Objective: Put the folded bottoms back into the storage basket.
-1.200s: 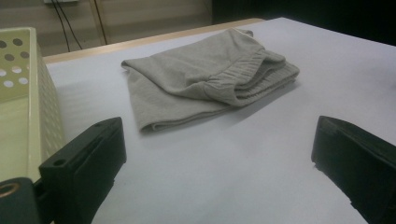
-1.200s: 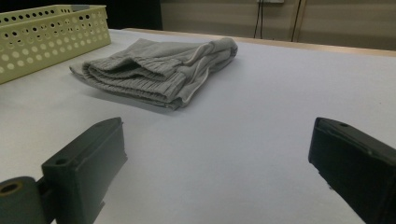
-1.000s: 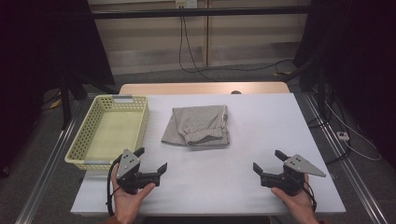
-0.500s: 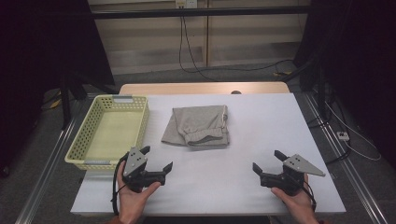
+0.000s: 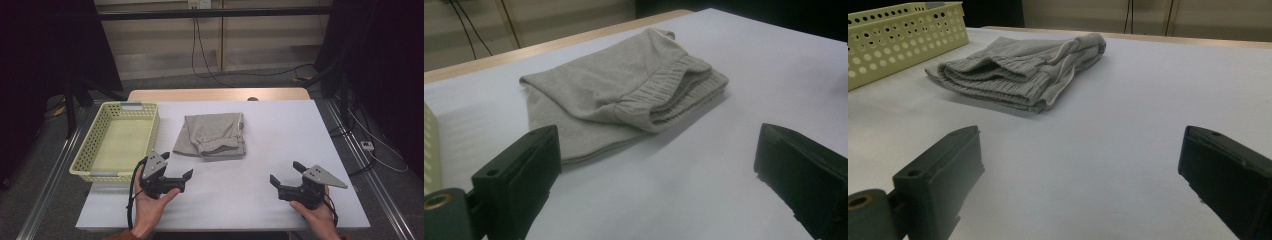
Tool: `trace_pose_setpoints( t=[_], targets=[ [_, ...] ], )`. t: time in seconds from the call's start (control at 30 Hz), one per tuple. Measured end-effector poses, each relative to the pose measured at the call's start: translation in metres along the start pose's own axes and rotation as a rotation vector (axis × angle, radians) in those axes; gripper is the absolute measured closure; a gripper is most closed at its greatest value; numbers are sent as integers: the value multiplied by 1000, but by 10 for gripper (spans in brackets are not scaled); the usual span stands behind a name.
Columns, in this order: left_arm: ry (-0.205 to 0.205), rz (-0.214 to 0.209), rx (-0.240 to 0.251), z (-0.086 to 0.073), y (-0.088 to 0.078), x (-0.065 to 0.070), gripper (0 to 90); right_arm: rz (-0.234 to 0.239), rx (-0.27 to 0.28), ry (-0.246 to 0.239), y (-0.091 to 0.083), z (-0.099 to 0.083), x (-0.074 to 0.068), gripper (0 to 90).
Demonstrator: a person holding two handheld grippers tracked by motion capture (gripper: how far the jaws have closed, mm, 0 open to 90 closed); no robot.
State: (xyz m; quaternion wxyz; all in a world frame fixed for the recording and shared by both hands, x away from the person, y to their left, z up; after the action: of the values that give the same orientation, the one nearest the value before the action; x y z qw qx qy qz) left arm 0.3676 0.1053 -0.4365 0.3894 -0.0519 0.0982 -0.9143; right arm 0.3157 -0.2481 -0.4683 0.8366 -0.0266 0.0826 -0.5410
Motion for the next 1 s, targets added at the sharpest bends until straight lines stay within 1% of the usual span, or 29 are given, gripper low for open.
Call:
trace_pose_setpoints(
  t=[0.07, 0.1, 0.23, 0.27, 0.3, 0.33, 0.37, 0.43, 0.47, 0.53, 0.6, 0.7, 0.77, 0.83, 0.93, 1.0],
  targets=[
    [1, -5, -6, 0, 2, 0, 51, 0, 0, -1, 0, 0, 0, 36],
    [10, -8, -13, 0, 5, 0, 51, 1, 0, -4, 1, 0, 0, 36],
    [2, -16, -18, 4, 15, 1, 51, 6, -4, -3, 1, 0, -1, 36],
    [2, -16, -18, 4, 15, 1, 51, 6, -4, -3, 1, 0, -1, 37],
    [19, -9, -35, 5, 18, 0, 51, 5, -5, -5, 0, -1, -1, 37],
    [19, -9, -35, 5, 18, 0, 50, 3, -5, -6, 0, -1, 0, 38],
    [1, -18, -43, 8, 21, 0, 50, 3, -4, -7, 0, -1, 0, 38],
    [-5, -22, -43, 10, 22, -1, 43, 0, 0, -4, 0, 0, 0, 39],
    [-13, -16, -21, 17, 23, -3, 42, 0, 0, -4, 0, 0, 0, 39],
    [-8, -16, -11, 19, 24, -4, 38, 1, -1, -5, 0, 0, 0, 38],
    [4, -7, -16, 23, 27, -5, 36, -1, -2, -1, 1, 0, 0, 39],
    [8, -7, -23, 24, 31, -7, 37, -1, -1, -4, 0, 0, 0, 38],
    [17, 12, -32, 24, 34, -9, 38, 0, -2, -5, 0, 0, 0, 38],
    [9, 23, -37, 25, 37, -12, 38, 0, -1, -4, 0, 0, 0, 38],
    [-8, 37, -33, 26, 41, -17, 38, 3, -3, -3, 0, 0, 0, 38],
    [-9, 48, -34, 27, 45, -19, 41, 4, -3, -3, 0, 0, -1, 38]
  ],
)
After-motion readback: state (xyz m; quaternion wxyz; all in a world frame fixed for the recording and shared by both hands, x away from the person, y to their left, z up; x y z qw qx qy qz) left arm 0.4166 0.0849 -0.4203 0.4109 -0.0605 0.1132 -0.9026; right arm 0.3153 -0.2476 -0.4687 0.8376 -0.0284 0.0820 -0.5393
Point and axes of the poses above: each handheld gripper's, and its own axes: y roughly forward along the jaws, z roughly out of its top, x roughly to its right, the point moved 6 cm from there along y, roughly forward along the jaws, and after that the axes turned 12 degrees about x, right-handed, at the moved point
